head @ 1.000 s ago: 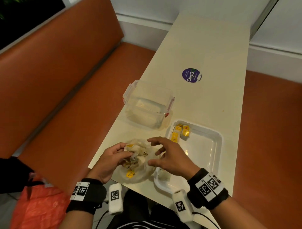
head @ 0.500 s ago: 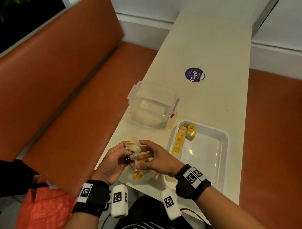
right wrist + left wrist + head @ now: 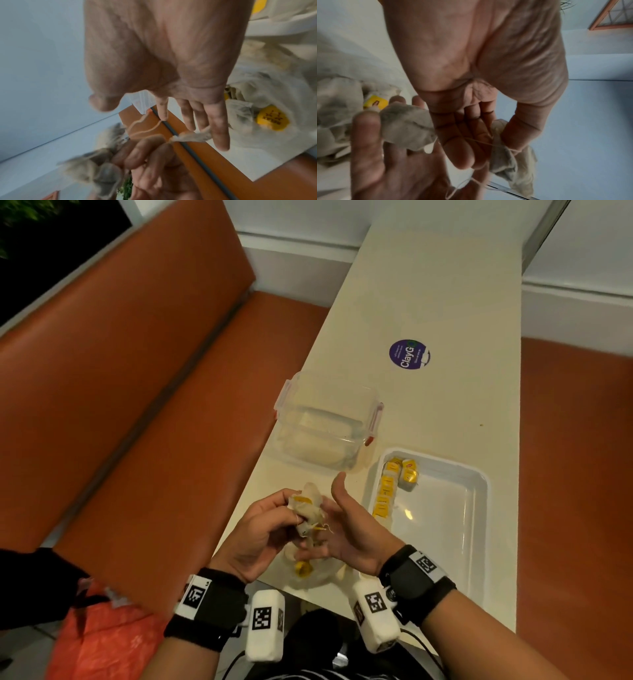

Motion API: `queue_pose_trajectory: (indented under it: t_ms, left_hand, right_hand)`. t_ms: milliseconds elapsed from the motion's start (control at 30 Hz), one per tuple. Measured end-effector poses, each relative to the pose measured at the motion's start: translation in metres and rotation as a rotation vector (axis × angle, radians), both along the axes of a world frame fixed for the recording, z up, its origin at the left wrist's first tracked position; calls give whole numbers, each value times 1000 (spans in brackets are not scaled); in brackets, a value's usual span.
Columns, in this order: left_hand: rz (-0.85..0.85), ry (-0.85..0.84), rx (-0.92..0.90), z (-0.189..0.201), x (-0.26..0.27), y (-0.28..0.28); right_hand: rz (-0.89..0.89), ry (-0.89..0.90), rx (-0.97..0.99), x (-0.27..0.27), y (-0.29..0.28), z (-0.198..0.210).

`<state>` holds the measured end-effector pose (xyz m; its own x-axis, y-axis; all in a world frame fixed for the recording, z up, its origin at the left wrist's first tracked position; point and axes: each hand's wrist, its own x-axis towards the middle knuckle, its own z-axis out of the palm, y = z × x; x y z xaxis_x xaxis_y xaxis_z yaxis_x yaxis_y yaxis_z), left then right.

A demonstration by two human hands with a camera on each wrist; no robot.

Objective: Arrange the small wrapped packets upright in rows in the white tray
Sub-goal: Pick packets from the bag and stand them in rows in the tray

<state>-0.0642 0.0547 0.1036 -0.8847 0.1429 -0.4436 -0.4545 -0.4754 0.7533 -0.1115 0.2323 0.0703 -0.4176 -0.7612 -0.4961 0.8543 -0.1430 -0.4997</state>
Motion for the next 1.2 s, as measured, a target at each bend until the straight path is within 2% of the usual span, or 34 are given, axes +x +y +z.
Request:
queue_pose_trajectory:
  t_ms: [133,233,400,567,667,733,767,833,900,967,1100,1200]
  left_hand:
    - [20,28,49,17,3,8]
    - [25,6,18,20,5,9]
    - [-6,51,-338,22,13,22]
    - [-96,165,-981,16,21,32]
    - [-105,243,-1104,13,25,38]
    - [44,202,-1007,12,27,44]
    - [156,112,-857,11,29,48]
    - [309,-123,-407,6,30,60]
    - [385,-314,61,-2,32,72]
    - [465,-421,337,-6,30,85]
    - [505,-461,459,-5,18,108]
    - [481,-460,461,-4,14,110]
  right_hand:
    - [13,-62,77,3,-5,-2]
    - [-19,-136,35,6,-5,3]
    - [-109,-236,-74,5,0,9]
    - [-139,-259,39,8,8,8]
    - [-179,-202,122,10,12,12]
    - [-217,-146,155,11,16,15]
    - [-256,-116,161,11,18,17]
    - [-334,-33,172,12,21,21]
    - [-349,96,204,16,24,27]
    - [-295,292,268,24,27,33]
    - [-30,904,464,37,40,39]
    - [13,1141,511,34,59,44]
